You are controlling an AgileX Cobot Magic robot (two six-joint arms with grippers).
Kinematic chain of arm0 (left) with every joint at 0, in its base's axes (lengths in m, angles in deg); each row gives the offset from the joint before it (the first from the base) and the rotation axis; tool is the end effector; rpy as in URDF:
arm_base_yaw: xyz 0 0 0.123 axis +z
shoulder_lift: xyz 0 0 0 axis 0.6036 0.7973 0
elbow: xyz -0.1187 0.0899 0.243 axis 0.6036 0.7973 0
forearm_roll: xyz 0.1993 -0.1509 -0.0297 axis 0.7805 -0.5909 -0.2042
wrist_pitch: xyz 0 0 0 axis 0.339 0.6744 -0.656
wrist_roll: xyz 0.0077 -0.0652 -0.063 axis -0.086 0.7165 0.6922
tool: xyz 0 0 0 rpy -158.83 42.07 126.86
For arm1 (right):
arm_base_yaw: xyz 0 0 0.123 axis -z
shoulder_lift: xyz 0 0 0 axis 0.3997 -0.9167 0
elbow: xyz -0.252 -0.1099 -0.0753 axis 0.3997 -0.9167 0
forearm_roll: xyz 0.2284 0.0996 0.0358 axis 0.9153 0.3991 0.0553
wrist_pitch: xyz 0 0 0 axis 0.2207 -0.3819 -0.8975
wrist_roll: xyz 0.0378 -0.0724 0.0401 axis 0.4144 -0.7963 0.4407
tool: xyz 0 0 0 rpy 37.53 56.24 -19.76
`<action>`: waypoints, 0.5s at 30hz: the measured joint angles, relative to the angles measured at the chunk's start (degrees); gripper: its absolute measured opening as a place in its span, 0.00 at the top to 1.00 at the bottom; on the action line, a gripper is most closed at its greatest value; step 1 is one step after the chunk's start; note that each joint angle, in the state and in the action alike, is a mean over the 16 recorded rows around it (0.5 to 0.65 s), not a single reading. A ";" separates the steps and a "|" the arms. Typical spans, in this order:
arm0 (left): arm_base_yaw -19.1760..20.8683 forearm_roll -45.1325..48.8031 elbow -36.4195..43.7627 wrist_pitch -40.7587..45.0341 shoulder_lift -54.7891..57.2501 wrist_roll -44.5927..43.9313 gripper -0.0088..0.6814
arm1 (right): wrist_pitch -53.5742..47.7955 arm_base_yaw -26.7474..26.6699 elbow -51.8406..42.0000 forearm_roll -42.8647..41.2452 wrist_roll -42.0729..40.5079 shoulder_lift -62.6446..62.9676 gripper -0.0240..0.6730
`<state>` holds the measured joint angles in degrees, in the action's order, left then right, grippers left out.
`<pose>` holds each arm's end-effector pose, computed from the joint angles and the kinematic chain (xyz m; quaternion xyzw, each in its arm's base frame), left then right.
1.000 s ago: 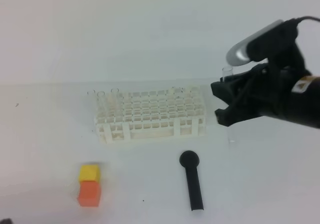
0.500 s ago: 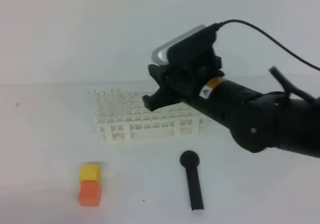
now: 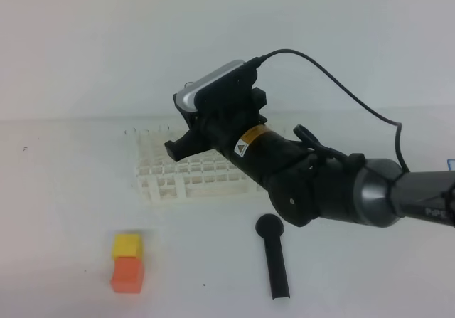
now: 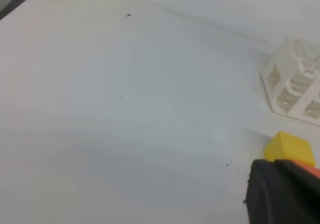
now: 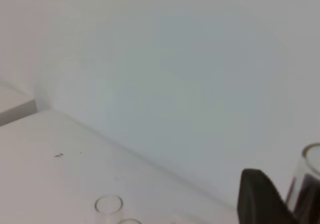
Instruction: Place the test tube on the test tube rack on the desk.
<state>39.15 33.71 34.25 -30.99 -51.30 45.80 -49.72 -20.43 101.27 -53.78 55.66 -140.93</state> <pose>0.0531 -0.0027 0.1810 -0.0684 0.7869 -0.0627 0.6101 0.3455 0.3205 0.2207 -0.2637 0.6664 0.1981 0.6687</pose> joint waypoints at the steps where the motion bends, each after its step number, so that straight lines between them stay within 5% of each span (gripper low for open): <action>1: 0.25 0.03 0.11 -0.16 -0.07 -0.43 0.99 | 0.29 -0.04 0.37 -0.29 0.67 -0.50 0.79; 15: 0.92 4.60 0.32 -0.72 -0.07 -4.51 0.99 | 0.72 -0.77 3.38 -1.60 6.85 -4.35 0.79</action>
<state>40.07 38.31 34.57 -31.71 -51.37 41.29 -49.00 -21.20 104.65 -55.38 62.51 -145.29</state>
